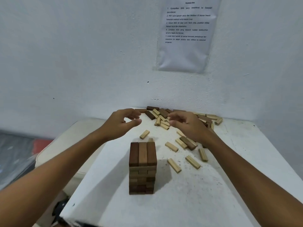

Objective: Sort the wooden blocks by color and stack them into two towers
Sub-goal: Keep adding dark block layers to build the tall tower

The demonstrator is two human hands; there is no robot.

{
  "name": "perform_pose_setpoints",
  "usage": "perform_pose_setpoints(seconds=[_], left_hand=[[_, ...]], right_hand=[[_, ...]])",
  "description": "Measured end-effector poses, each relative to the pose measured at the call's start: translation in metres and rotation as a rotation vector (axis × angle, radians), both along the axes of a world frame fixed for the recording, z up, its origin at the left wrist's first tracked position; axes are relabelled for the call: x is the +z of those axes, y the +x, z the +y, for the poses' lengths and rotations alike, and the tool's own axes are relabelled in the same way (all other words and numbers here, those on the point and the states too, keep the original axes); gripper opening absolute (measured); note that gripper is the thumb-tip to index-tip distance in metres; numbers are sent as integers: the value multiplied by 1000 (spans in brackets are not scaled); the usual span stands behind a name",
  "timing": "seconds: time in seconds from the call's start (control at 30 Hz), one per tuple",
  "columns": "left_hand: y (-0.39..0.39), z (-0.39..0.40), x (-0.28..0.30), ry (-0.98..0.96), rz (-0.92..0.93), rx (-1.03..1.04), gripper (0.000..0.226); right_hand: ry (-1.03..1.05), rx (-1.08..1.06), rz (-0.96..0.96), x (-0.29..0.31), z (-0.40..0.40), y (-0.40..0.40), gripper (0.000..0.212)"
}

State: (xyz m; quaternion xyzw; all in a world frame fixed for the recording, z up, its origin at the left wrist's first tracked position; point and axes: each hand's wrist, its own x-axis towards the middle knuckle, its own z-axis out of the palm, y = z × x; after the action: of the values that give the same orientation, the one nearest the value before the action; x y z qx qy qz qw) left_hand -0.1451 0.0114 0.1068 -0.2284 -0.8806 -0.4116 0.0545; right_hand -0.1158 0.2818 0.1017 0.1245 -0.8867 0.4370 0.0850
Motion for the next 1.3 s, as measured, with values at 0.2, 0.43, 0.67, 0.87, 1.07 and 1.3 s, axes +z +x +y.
perform_pose_setpoints(seconds=[0.2, 0.43, 0.67, 0.87, 1.07, 1.3], left_hand=[[-75, 9, -37, -69, -33, 82, 30], [-154, 32, -63, -206, 80, 140, 37], [-209, 40, -103, -402, 138, 178, 41], [-219, 37, -115, -307, 141, 286, 26], [-214, 31, -116, -186, 50, 310, 38], [-211, 30, -119, -131, 55, 320, 35]], right_hand=[[24, -67, -32, -28, 18, -67, 20], [102, -136, -49, -62, 7, -152, 17], [654, -163, 34, -79, -54, -218, 46], [697, -227, 7, -92, -76, -233, 35], [19, -129, -58, -69, -61, -231, 19], [528, -10, 16, -77, -50, -252, 16]])
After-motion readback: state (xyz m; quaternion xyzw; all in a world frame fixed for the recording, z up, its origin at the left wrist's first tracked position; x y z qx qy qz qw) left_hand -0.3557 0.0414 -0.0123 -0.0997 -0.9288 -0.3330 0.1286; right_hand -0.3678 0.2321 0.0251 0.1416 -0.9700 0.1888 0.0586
